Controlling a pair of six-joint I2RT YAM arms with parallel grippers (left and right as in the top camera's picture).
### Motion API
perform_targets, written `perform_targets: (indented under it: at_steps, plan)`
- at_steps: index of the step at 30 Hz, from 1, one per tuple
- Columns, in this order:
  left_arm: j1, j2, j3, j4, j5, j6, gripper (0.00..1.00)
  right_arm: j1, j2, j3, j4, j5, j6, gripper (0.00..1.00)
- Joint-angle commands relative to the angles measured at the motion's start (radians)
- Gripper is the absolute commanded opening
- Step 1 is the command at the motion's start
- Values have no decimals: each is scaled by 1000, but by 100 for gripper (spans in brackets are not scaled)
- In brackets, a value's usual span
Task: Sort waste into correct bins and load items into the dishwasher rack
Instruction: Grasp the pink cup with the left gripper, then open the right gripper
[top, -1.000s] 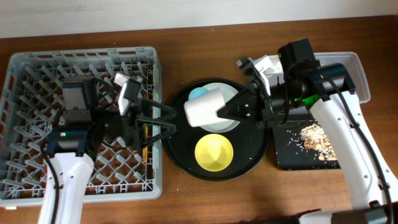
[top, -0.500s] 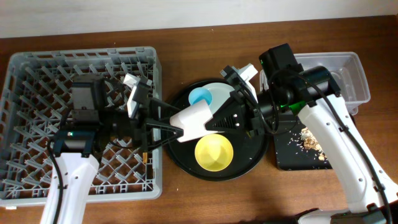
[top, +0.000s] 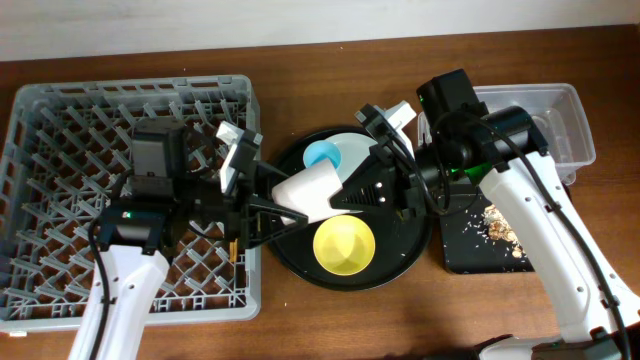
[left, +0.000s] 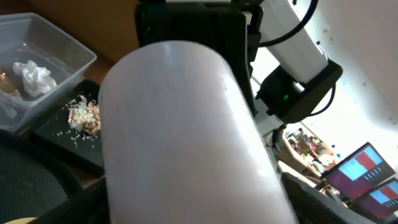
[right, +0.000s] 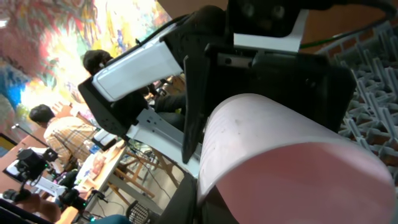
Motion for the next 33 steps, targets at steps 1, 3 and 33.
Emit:
perform_targets:
  at_steps: [1,3,33]
  plan:
    - [-13,-18,15,14,34,17,76,4,-1,-5,3,-13,-15,4]
    - [-13,-18,15,26,34,17,71,4,-1,-5,2,-13,-14,4]
    - [-13,-18,15,53,-37,16,70,46,-1,-5,4,28,-14,4]
